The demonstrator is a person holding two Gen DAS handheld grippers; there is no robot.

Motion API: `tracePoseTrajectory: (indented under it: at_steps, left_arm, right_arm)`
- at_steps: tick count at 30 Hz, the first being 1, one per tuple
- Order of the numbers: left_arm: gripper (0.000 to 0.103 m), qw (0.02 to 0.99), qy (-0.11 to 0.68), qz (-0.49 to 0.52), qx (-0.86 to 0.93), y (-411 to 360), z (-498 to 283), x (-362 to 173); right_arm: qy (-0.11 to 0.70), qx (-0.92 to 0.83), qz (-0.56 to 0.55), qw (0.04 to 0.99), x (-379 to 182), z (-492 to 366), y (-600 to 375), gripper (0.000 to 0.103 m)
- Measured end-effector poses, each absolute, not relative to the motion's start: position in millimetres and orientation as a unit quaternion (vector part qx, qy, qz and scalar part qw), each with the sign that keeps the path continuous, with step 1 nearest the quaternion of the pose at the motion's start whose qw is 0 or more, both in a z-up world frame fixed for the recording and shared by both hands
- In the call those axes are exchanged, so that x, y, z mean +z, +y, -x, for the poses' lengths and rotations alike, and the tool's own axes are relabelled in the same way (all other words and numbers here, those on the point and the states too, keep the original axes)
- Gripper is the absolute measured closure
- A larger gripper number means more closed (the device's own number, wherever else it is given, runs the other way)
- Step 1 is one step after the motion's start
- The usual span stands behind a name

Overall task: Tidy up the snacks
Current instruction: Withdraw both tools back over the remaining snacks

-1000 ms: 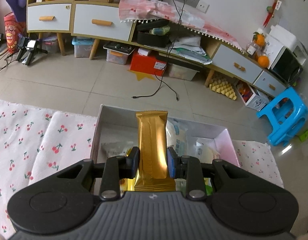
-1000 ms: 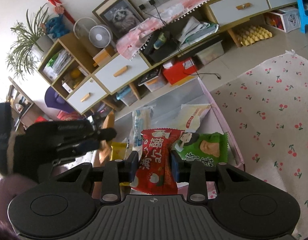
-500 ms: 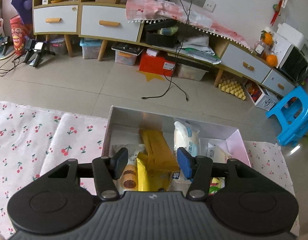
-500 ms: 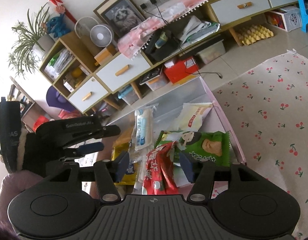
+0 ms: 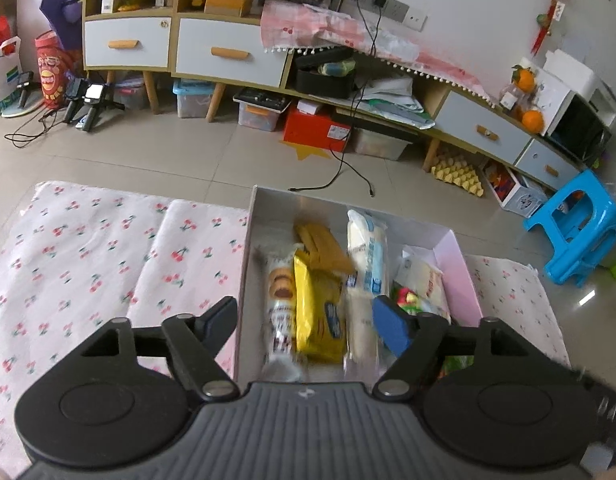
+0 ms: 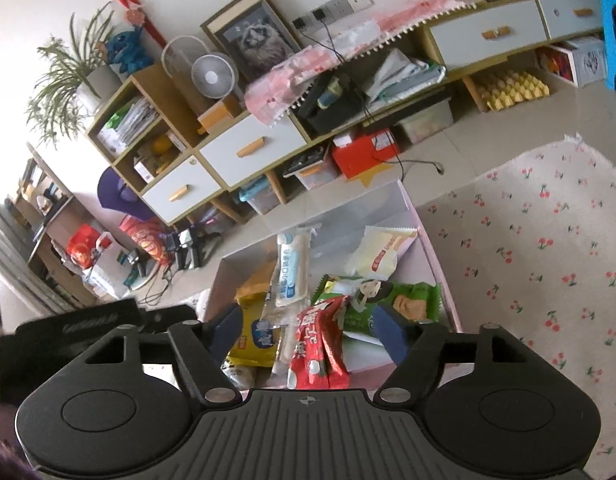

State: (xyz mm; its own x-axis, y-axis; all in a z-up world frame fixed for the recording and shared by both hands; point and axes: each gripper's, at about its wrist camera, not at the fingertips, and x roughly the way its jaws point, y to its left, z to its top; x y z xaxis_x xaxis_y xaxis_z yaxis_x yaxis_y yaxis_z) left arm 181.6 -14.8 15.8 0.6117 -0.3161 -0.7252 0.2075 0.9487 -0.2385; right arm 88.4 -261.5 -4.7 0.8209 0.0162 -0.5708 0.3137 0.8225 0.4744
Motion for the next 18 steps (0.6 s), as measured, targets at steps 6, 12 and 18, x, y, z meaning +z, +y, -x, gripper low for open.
tracePoseTrajectory:
  at_steps: [6,12,18]
  left_arm:
    - [0.017,0.896,0.418,0.051,-0.139,-2,-157,19]
    - [0.010,0.895,0.422,0.059,-0.133,16,-139,16]
    - [0.005,0.902,0.413,0.043,-0.121,28,-124,12]
  right_arm:
    - [0.288,-0.076,-0.244,0.923,14,-72,-251,0.017]
    - [0.290,-0.063,-0.196,0.934,26,-58,-237,0.012]
    - [0.305,-0.068,-0.165,0.936,25,-50,-229,0.011]
